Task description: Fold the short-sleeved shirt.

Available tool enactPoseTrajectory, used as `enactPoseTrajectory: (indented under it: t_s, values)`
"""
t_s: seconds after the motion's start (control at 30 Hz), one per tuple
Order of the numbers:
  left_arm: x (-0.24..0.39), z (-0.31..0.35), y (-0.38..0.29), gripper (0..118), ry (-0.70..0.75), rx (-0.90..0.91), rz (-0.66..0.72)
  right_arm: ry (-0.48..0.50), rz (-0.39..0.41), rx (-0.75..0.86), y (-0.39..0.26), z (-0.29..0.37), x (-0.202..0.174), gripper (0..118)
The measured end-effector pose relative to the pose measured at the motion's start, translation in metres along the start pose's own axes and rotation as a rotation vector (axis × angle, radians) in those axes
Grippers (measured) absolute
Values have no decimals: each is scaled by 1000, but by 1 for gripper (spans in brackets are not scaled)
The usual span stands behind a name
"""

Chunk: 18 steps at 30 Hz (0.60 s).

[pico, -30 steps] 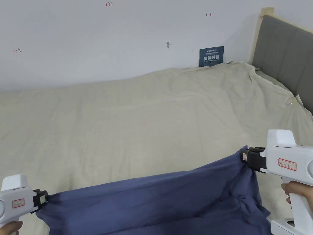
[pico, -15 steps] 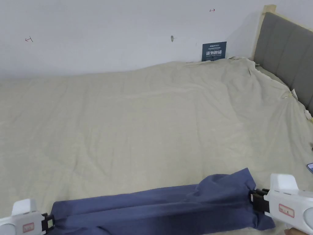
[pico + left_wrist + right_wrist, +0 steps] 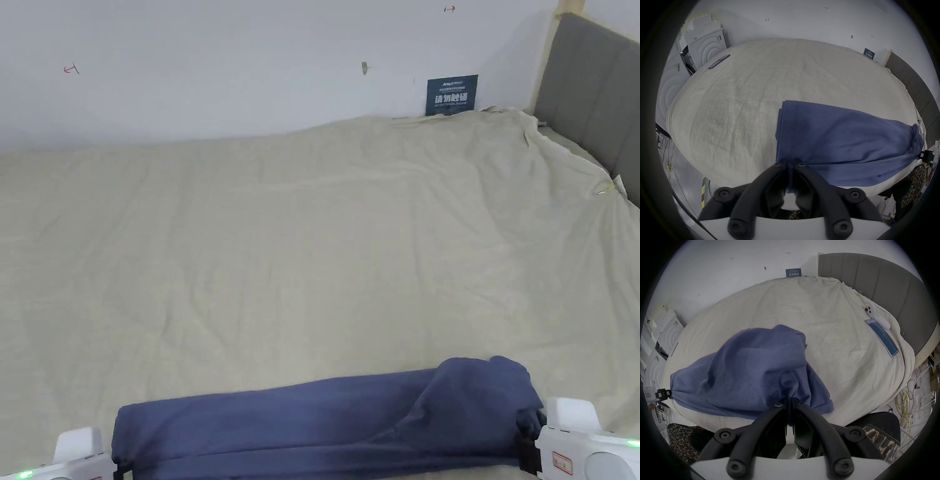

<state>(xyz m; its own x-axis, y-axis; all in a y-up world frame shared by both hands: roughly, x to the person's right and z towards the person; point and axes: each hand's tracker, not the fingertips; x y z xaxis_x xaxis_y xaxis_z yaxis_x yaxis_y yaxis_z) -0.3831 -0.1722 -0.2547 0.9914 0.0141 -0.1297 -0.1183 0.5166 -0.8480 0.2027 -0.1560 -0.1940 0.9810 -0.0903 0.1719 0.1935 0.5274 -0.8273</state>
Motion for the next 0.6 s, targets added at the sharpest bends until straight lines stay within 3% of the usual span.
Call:
enactPoseTrajectory:
  t_s: [0.03,0.1,0.13,0.17,0.43,0.6]
  values:
    - [1,2,1,44,2,0,-8,5,0,16,2,6,-2,22]
    - [2,8,6,82,8,5,-24,-13,41,60,10,17,-3,66]
    - [5,20,8,97,9,15,-28,-31,59,88,16,25,-5,91]
    - [6,28,12,101,4,40,-25,-25,62,124,22,35,-7,100]
    - [24,118,65,102,8,380,-22,27,73,500,80,125,-36,101]
    - [37,162,91,106,-10,533,-54,5,106,694,99,162,-58,101]
